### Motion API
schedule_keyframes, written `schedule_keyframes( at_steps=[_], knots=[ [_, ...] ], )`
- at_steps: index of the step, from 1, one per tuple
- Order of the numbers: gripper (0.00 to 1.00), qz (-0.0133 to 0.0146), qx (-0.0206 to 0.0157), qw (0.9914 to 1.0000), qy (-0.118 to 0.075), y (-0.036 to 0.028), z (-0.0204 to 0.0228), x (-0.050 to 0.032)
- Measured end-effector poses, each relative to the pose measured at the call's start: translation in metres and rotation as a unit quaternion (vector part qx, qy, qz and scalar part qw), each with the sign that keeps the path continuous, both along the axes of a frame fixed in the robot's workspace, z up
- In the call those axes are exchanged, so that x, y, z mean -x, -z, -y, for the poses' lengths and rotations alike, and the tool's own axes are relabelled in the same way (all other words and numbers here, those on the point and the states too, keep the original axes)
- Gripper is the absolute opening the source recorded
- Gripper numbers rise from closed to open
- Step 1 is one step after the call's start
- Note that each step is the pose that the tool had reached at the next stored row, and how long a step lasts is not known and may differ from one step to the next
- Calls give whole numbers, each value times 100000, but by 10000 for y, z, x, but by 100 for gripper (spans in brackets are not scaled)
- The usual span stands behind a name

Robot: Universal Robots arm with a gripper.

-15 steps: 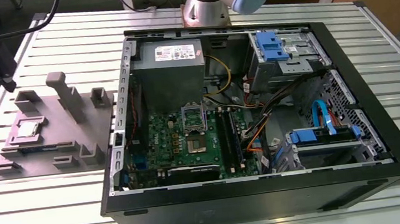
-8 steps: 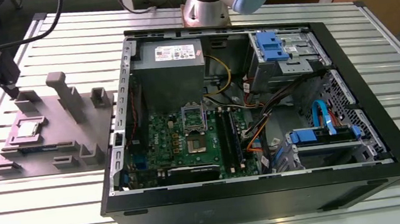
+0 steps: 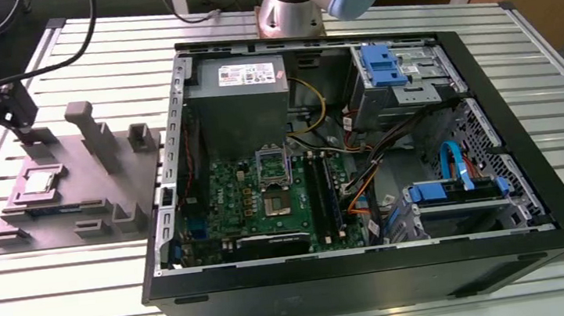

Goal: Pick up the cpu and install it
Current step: 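Pick up the cpu and move it towards the insertion slot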

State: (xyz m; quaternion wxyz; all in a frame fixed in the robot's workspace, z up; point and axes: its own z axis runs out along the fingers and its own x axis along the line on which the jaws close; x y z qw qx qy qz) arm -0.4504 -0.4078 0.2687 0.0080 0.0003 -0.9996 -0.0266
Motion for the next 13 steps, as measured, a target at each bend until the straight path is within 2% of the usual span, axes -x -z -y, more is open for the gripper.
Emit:
schedule_keyframes(
  at_steps=[2, 4, 13],
  knots=[
    [77, 11, 109, 100000, 170, 27, 2, -4],
    [77, 7, 426, 99998, 374, 38, 3, -7],
    [77, 24, 421, 99998, 418, 54, 5, -7]
  ],
)
